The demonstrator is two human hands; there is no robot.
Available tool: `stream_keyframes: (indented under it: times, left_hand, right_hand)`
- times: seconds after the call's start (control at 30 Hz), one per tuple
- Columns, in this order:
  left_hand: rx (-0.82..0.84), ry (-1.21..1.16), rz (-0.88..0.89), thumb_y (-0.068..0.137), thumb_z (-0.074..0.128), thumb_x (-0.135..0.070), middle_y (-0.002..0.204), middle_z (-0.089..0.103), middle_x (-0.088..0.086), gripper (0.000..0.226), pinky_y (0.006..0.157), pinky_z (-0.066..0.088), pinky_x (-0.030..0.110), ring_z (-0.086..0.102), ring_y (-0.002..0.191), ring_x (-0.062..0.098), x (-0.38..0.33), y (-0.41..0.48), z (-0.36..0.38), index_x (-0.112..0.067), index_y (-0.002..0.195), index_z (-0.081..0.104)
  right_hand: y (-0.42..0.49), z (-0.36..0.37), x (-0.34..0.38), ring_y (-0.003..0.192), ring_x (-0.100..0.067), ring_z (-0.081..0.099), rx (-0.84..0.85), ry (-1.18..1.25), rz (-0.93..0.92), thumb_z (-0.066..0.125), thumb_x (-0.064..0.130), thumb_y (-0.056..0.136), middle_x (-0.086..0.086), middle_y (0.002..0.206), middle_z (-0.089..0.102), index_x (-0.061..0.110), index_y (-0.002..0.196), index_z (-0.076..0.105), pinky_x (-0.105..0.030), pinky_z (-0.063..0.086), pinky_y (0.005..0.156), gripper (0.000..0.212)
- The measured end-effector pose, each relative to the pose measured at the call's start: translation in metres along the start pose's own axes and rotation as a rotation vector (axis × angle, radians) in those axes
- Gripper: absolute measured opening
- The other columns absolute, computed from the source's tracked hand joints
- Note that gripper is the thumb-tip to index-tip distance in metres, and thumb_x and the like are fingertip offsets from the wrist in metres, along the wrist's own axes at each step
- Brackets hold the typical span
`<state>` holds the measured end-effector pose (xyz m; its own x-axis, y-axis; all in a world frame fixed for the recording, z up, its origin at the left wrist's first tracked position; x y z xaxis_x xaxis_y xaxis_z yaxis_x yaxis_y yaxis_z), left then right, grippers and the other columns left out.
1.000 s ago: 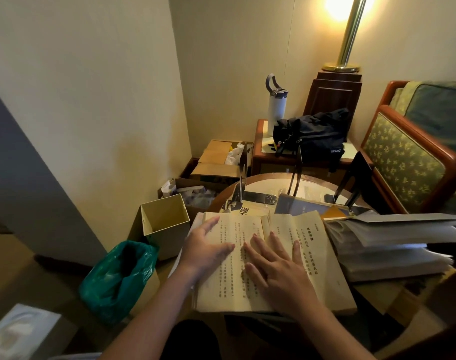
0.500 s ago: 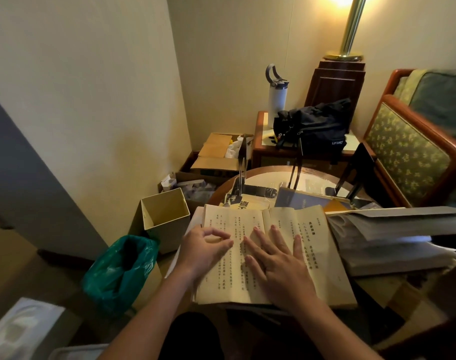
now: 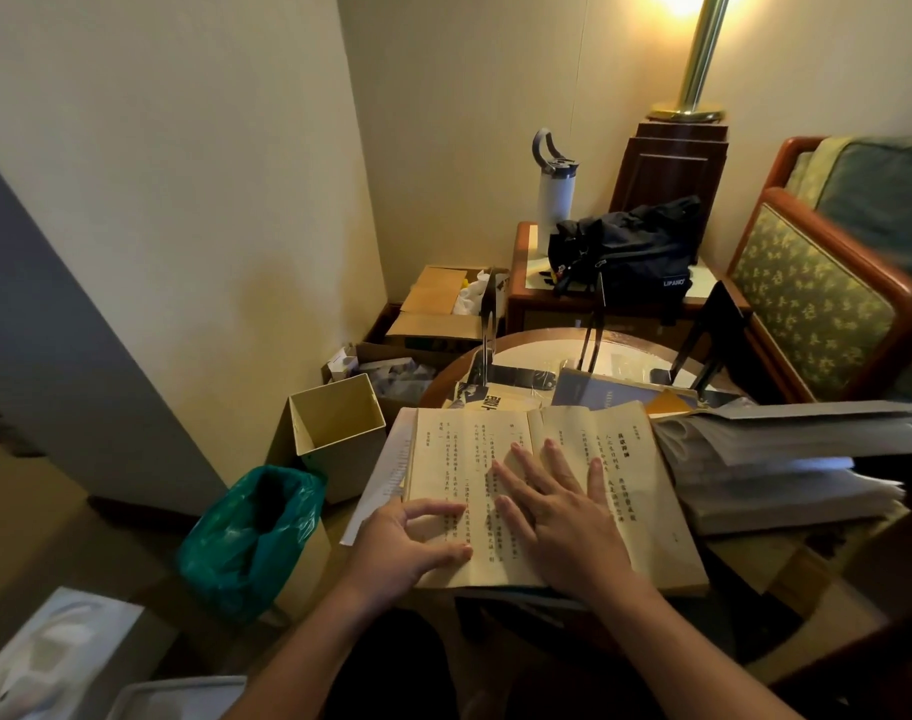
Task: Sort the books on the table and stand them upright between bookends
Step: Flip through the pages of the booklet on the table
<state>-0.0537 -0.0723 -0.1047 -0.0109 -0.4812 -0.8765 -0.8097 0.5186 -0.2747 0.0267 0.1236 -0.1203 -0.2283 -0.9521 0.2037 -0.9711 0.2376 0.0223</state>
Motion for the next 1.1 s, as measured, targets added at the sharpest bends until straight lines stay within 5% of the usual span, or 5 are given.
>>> stream_keyframes:
  times: [0.3,0.5,0.67,0.87,1.1]
  left_hand:
    - [-0.015,-0.167,0.034,0.079,0.082,-0.020,0.132,0.040,-0.013,0.069,0.066,0.044,0.016,0.043,0.114,0.009,-0.013,0.001,0.002,-0.047,0.135,0.053]
    - [-0.023,-0.184,0.053,0.079,0.082,-0.018,0.130,0.043,-0.013,0.068,0.067,0.049,0.016,0.047,0.112,0.007,-0.008,-0.007,0.004,-0.048,0.132,0.053]
    - [-0.023,-0.169,0.100,0.081,0.080,-0.016,0.127,0.041,-0.015,0.069,0.057,0.049,0.012,0.045,0.096,-0.004,-0.010,-0.011,0.004,-0.044,0.137,0.050]
    - [-0.024,-0.212,0.100,0.080,0.081,-0.014,0.132,0.047,-0.009,0.100,0.074,0.061,0.028,0.059,0.112,0.013,-0.009,-0.010,0.001,-0.050,0.151,0.021]
    - [-0.010,-0.340,0.141,0.089,0.069,-0.004,0.136,0.046,-0.007,0.088,0.081,0.062,0.041,0.060,0.113,0.018,-0.014,-0.010,-0.001,-0.054,0.147,0.025]
  right_hand:
    - [-0.007,-0.022,0.002,0.154,-0.026,-0.003,-0.069,0.181,0.096,0.028,0.053,0.101,0.010,0.166,0.001,0.040,0.155,0.023,-0.062,-0.002,0.121,0.055]
    - [-0.030,-0.033,-0.004,0.153,-0.029,0.007,-0.022,0.327,0.275,0.064,0.047,0.088,0.002,0.167,0.000,0.049,0.155,0.004,-0.058,0.026,0.118,0.090]
    - [-0.046,-0.042,-0.004,0.130,-0.014,0.047,-0.168,0.612,0.358,0.063,0.011,0.090,0.002,0.158,0.029,0.049,0.154,-0.008,-0.030,0.059,0.082,0.103]
    - [-0.043,-0.070,-0.008,0.098,-0.013,0.063,-0.174,0.868,0.405,0.060,0.007,0.094,-0.002,0.154,0.040,0.035,0.159,0.006,-0.031,0.059,0.070,0.089]
    - [-0.033,-0.095,0.032,0.087,-0.006,0.065,-0.047,0.888,0.221,0.066,0.022,0.093,-0.003,0.137,0.054,0.041,0.156,0.017,-0.020,0.056,0.056,0.083]
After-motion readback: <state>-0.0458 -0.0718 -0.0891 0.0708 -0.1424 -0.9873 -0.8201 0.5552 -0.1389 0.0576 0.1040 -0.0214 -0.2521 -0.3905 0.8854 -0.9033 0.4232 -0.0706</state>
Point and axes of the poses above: each hand's wrist, its own y-axis towards the middle knuckle, its own z-axis out of the palm, x = y × z, the point moved 2 cm from there along y, towards the middle knuckle
